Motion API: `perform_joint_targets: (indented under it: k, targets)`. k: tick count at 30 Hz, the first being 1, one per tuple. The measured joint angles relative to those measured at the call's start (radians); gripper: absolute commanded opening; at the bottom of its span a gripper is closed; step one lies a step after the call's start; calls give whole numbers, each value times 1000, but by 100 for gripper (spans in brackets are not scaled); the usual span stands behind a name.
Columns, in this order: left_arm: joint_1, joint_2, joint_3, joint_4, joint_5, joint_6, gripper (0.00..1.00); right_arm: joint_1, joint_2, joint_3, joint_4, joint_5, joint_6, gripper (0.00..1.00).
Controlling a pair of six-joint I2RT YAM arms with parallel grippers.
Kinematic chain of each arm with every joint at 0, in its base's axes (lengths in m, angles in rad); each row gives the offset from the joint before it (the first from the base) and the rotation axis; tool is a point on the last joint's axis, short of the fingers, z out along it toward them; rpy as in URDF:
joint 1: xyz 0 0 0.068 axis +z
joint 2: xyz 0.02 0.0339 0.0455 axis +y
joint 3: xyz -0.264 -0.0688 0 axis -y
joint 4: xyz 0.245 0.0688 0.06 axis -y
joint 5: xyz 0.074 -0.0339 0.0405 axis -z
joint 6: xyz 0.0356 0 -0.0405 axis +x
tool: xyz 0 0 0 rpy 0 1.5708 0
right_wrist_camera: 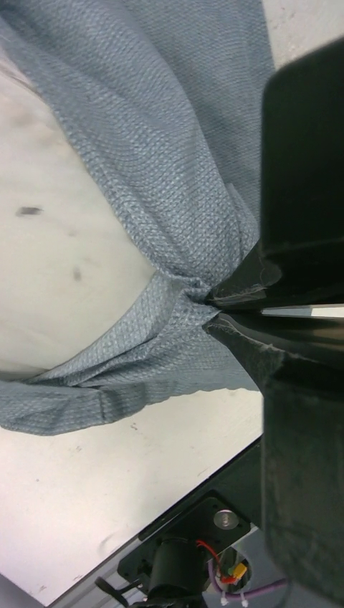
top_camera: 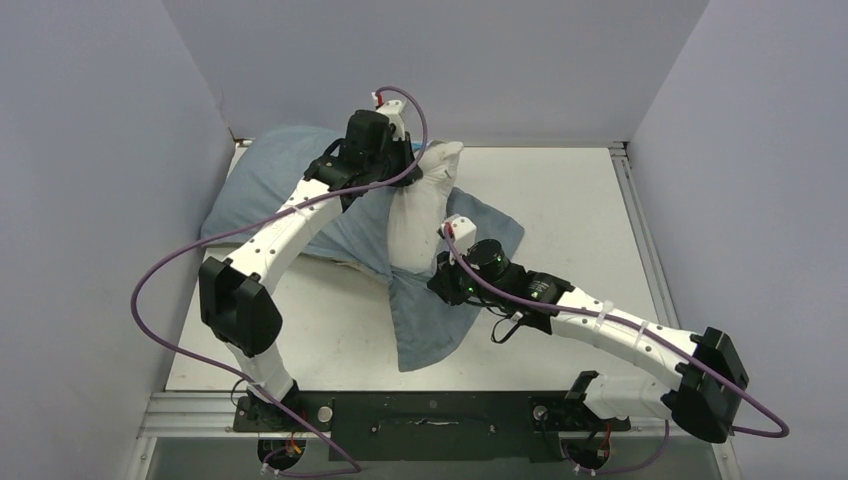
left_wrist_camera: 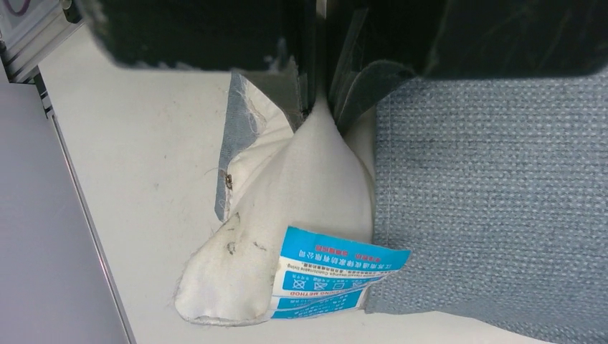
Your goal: Remove the pillowcase from the pillow
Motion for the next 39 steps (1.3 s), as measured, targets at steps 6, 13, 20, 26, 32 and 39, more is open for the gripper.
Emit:
perform_joint_targets:
  k: [6,13,20,26,32,39]
  targets:
    - [19,11,46,-28,14,-23,0,0,-50,-114,27,2,26,5]
    - [34,11,58,-51,31,-49,0,0,-113,-201,33,11,70,5]
    - [72,11,116,-84,55,-74,0,0,-178,-285,76,34,120,5]
    - [109,4,146,-85,142,-126,0,0,-177,-350,136,87,171,6]
    - [123,-35,118,-81,227,-152,0,-45,-135,-354,190,133,204,36]
    - [136,-159,-6,-83,294,-152,0,-167,-121,-320,146,182,217,87]
